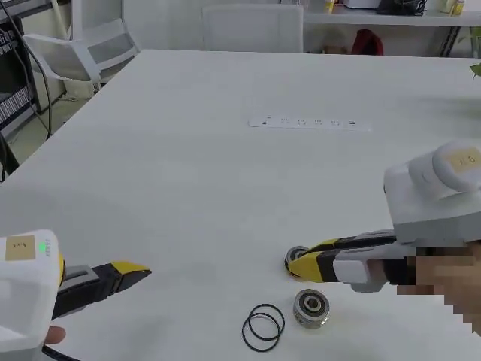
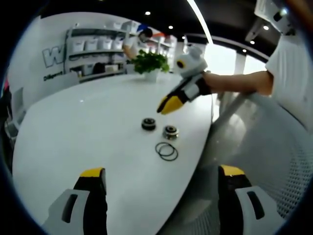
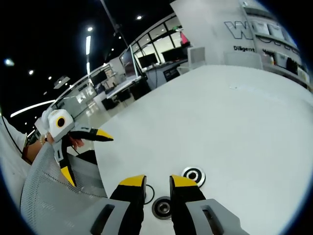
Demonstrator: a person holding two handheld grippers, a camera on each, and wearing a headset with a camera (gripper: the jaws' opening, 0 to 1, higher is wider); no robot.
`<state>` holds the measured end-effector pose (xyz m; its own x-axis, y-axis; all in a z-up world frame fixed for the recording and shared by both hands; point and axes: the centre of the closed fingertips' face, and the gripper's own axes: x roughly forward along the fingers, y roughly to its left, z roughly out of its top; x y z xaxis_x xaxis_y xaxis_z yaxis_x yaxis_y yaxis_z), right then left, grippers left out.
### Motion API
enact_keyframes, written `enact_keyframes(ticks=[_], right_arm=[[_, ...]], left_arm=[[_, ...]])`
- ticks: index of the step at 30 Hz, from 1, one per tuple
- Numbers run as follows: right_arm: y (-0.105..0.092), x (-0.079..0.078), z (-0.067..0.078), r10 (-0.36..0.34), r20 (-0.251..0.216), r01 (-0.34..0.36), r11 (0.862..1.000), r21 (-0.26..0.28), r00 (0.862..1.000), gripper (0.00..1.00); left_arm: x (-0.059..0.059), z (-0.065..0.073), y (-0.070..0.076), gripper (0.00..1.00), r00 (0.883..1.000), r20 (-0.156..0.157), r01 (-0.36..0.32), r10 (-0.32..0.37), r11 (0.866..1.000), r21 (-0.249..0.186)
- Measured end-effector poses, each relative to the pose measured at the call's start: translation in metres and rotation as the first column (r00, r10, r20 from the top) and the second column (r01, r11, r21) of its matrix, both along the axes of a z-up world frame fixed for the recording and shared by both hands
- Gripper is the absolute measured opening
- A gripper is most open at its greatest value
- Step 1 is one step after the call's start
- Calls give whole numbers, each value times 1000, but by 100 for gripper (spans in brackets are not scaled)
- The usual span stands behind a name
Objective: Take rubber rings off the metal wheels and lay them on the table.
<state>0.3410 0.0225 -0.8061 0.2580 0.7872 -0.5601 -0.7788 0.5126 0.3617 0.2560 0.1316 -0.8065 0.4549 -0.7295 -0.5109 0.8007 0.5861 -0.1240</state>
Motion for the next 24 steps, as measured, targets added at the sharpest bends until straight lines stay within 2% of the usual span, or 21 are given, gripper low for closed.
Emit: enact_keyframes(ticks=[9, 16, 18, 19, 20, 23, 24], right_arm=[[-6, 10, 6, -58, -8, 58, 997, 40, 998, 17], [-11, 15, 8, -93, -15, 93, 994, 51, 996, 17], [-12, 16, 7, -98, -21, 99, 994, 51, 995, 17], [-12, 16, 7, -104, -28, 106, 993, 56, 994, 17], [-12, 16, 7, -107, -32, 109, 992, 60, 994, 17], [-15, 19, 8, -129, -50, 133, 988, 78, 990, 17], [-16, 19, 8, -135, -54, 139, 987, 79, 989, 17]], left_arm=[[0, 0, 0, 96, 1000, 0, 0, 0, 1000, 0], [0, 1, 0, 96, 1000, 2, -1, 1, 1000, -6], [-1, 2, -2, 96, 1000, 0, 1, -1, 1000, -24], [0, 6, -4, 96, 1000, -3, -4, 4, 998, -60], [0, 7, -4, 96, 1000, -4, -9, 9, 997, -73], [2, 9, -3, 96, 1000, 1, -18, 18, 997, -76], [3, 13, -4, 96, 1000, 16, -16, 17, 997, -81]])
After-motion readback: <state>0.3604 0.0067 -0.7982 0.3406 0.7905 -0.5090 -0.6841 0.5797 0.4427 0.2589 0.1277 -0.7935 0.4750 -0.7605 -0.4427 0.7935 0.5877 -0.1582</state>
